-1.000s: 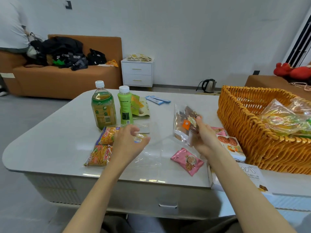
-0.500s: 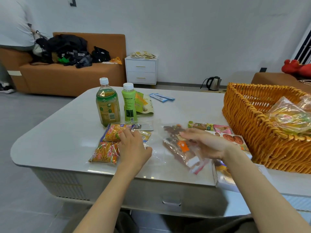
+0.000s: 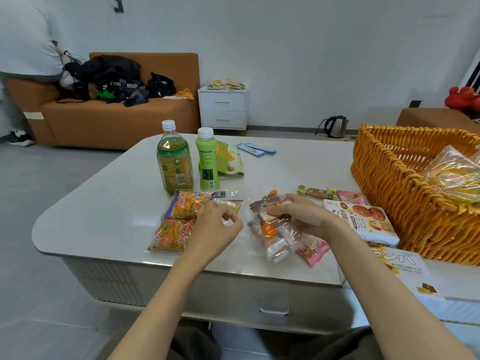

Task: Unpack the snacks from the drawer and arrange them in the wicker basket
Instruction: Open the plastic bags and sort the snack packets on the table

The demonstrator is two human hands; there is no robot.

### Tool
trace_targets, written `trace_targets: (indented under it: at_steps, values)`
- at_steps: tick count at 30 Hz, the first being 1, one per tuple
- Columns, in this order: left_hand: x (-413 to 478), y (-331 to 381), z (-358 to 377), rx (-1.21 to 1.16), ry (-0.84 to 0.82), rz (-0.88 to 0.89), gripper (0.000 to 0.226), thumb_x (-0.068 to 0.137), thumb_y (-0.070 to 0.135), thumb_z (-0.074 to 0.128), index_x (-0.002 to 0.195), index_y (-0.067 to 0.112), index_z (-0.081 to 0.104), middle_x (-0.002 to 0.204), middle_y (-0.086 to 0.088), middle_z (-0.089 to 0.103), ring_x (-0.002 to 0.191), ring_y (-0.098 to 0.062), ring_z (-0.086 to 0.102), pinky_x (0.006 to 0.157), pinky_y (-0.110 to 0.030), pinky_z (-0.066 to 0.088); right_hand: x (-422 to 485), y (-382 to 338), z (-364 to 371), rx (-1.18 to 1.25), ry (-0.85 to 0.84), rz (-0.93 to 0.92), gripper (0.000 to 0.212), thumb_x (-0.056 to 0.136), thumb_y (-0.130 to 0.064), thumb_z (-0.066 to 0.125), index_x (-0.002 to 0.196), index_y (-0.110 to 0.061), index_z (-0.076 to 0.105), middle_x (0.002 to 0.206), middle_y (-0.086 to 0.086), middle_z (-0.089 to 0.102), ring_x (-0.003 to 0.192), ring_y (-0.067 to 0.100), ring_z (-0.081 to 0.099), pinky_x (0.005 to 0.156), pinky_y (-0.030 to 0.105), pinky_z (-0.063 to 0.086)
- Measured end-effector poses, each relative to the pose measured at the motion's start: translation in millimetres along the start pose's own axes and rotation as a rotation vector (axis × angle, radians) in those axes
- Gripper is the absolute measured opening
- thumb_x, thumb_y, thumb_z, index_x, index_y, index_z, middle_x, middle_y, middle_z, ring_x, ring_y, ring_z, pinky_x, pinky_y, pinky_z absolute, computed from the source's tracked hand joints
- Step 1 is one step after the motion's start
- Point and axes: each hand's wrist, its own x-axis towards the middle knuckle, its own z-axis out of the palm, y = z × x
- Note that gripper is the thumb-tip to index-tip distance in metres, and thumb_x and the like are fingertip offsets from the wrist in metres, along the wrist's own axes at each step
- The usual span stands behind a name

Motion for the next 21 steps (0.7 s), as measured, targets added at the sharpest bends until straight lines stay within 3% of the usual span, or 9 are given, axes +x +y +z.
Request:
trace_targets:
  at_steps: [3,8,14,17,19,21]
  values:
    - [0.1,-4.6,-2.1,-0.001,0.02,0.02,0.025,0.081,0.024,0.067,0.063,0.034,0.052,0.083,0.008,0.05,0.089,-0.015,0.047,0.073,-0.025,0.032,1.8,-3.9,-0.9,0.109,0.0,-0.013,0.037,0.084,-0.008,0.071,0.118,-0.004,0.057,0.098,0.011,0.07,0.075,0.017,0.067,0.063,0.026,0.054]
    - [2.3,-4.2,-4.3,-0.02,0.027,0.046,0.024,0.08,0.023,0.069,0.062,0.031,0.055,0.083,0.007,0.053,0.085,-0.014,0.049,0.073,-0.026,0.034,-0.8,-9.8,-5.2,0.109,-0.092,0.017,0.005,0.089,-0.011,0.065,0.093,-0.01,0.067,0.086,0.006,0.068,0.069,0.014,0.061,0.066,0.024,0.046]
    - [2.6,-6.5,-7.3,0.024,0.072,0.063,0.026,0.078,0.03,0.068,0.059,0.036,0.051,0.081,0.011,0.052,0.092,-0.02,0.052,0.087,-0.041,0.043,-11.5,-14.7,-8.0,0.27,-0.09,0.073,0.005,0.092,-0.011,0.06,0.092,-0.009,0.065,0.066,0.002,0.068,0.049,0.011,0.062,0.046,0.02,0.051]
    - [-1.4,-7.3,-5.2,0.199,0.063,0.0,0.019,0.077,0.046,0.067,0.071,0.034,0.053,0.096,0.01,0.046,0.103,-0.015,0.04,0.09,-0.035,0.034,-10.8,-13.0,-5.4,0.249,-0.086,0.081,0.005,0.09,-0.012,0.063,0.093,-0.009,0.064,0.067,0.002,0.068,0.052,0.012,0.062,0.053,0.024,0.054]
    - [-6.6,-8.5,0.5,0.462,0.065,-0.042,0.03,0.074,0.056,0.064,0.08,0.029,0.054,0.104,0.006,0.041,0.105,-0.017,0.035,0.087,-0.031,0.031,-8.3,-10.5,-4.8,0.24,-0.075,0.084,0.007,0.089,-0.012,0.063,0.095,-0.008,0.064,0.071,0.002,0.069,0.06,0.014,0.061,0.064,0.027,0.052]
    - [-11.7,-7.1,6.8,0.59,0.067,-0.048,0.035,0.074,0.057,0.06,0.084,0.023,0.057,0.106,0.002,0.042,0.107,-0.021,0.037,0.089,-0.031,0.035,-9.3,-11.4,-2.0,0.253,-0.061,0.068,0.003,0.09,-0.009,0.062,0.091,-0.009,0.065,0.072,0.002,0.068,0.06,0.013,0.061,0.065,0.025,0.05]
